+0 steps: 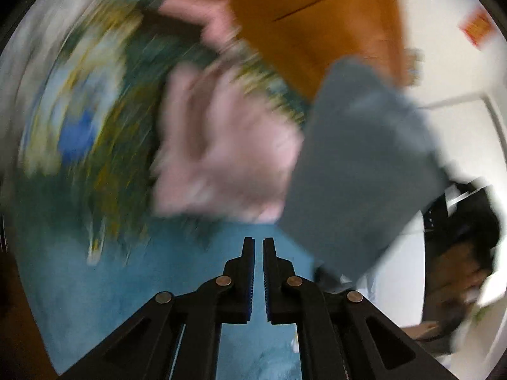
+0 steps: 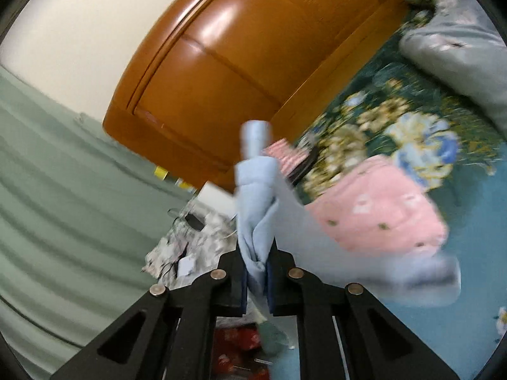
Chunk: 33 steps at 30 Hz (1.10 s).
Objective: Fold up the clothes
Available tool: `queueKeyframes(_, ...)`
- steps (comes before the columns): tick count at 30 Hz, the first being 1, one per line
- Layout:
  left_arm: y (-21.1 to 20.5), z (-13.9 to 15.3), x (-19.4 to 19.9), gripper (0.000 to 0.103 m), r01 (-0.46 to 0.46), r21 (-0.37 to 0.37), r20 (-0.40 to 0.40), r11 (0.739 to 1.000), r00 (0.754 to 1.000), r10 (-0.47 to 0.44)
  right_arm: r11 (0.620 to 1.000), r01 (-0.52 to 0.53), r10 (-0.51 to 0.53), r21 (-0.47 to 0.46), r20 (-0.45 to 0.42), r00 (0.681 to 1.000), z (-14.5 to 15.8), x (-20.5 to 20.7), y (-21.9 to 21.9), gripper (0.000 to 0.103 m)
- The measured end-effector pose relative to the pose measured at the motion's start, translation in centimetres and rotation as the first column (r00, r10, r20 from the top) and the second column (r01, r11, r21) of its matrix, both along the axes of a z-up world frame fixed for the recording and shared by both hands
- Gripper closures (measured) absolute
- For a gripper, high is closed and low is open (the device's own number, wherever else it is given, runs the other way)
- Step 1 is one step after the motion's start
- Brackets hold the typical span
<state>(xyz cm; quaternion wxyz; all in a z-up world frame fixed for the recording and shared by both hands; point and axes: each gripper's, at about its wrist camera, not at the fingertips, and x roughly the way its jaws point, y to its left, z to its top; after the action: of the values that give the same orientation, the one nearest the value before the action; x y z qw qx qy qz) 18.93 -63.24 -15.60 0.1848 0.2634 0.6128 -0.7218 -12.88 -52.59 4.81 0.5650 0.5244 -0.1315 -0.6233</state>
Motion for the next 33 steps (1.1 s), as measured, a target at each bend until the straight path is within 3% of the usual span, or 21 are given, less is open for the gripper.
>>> queueKeyframes(2, 0.9, -2.7, 0.9, 0.097, -0.023, 0.059, 0.006, 0.998, 1.0, 0.022, 0.999, -0.035, 0.036, -0.026, 0.023, 0.999, 0.8, 0.7, -2.2, 0.095)
queueKeyframes(7, 2.5, -4.8, 2.7, 0.098, -0.053, 0.076, -0.004, 0.996, 0.999, 0.053, 0.972, -0.016, 0.041, -0.236, 0.1, 0.994, 3.3, 1.0, -3.8, 0.095)
queueKeyframes(10, 3.0, -4.9, 2.5, 0.098, -0.03, 0.04, 0.01, 0.999, 1.0, 0.03, 0.954, 0.112, -0.06, -0.279, 0.189, 0.98, 0.1, -0.9, -2.5, 0.095)
queueKeyframes(12, 2.7, -5.0, 2.6, 0.097, -0.03, 0.032, 0.021, 0.999, 0.999, 0.029, 0.951, 0.215, -0.159, -0.223, 0.244, 0.957, -4.2, -2.7, -1.6, 0.095)
queueKeyframes(14, 2.4, -5.1, 2.6, 0.097, -0.033, 0.027, 0.033, 0.999, 0.999, 0.032, 0.956, 0.29, -0.271, -0.042, 0.248, 0.93, -10.7, -4.7, -1.0, 0.094)
queueKeyframes(16, 2.0, -5.4, 2.8, 0.097, -0.041, 0.024, 0.049, 0.999, 0.998, 0.039, 0.936, 0.311, -0.343, 0.163, 0.231, 0.911, -16.6, -6.4, -0.6, 0.094)
queueKeyframes(18, 1.8, -5.8, 3.4, 0.097, -0.053, 0.025, 0.068, 0.998, 0.996, 0.051, 0.904, 0.343, -0.398, 0.257, 0.207, 0.894, -20.1, -7.6, 0.9, 0.093)
queueKeyframes(20, 1.7, -6.0, 3.8, 0.095, -0.058, 0.016, 0.078, 0.998, 0.995, 0.057, 0.903, 0.354, -0.403, 0.244, 0.192, 0.895, -21.0, -8.1, 2.1, 0.09)
queueKeyframes(23, 1.7, -6.6, 4.1, 0.095, -0.069, 0.004, 0.089, 0.998, 0.994, 0.068, 0.923, 0.318, -0.349, 0.216, 0.128, 0.928, -19.5, -7.1, 2.5, 0.083)
queueKeyframes(26, 1.4, -7.0, 3.6, 0.095, -0.087, -0.008, 0.077, 0.996, 0.993, 0.087, 0.96, 0.223, -0.24, 0.17, 0.085, 0.967, -18.0, -5.0, 2.0, 0.058)
queueKeyframes(30, -1.9, -5.8, 2.6, 0.093, -0.136, -0.056, 0.034, 0.989, 0.99, 0.138, 0.972, 0.168, -0.181, 0.165, 0.066, 0.981, -17.9, -4.4, 1.1, 0.056)
queueKeyframes(31, -3.2, -5.3, 2.2, 0.089, -0.155, -0.066, 0.017, 0.986, 0.988, 0.156, 0.97, 0.182, -0.196, 0.161, 0.071, 0.978, -18.0, -4.7, 1.1, 0.056)
queueKeyframes(32, -4.7, -4.8, 1.8, 0.078, -0.177, -0.069, 0.003, 0.982, 0.984, 0.178, 0.966, 0.203, -0.217, 0.159, 0.08, 0.973, -18.3, -5.3, 1.2, 0.056)
queueKeyframes(33, -6.4, -4.3, 1.2, 0.059, -0.196, -0.065, -0.022, 0.978, 0.98, 0.195, 0.962, 0.224, -0.24, 0.158, 0.088, 0.967, -18.5, -5.9, 1.2, 0.056)
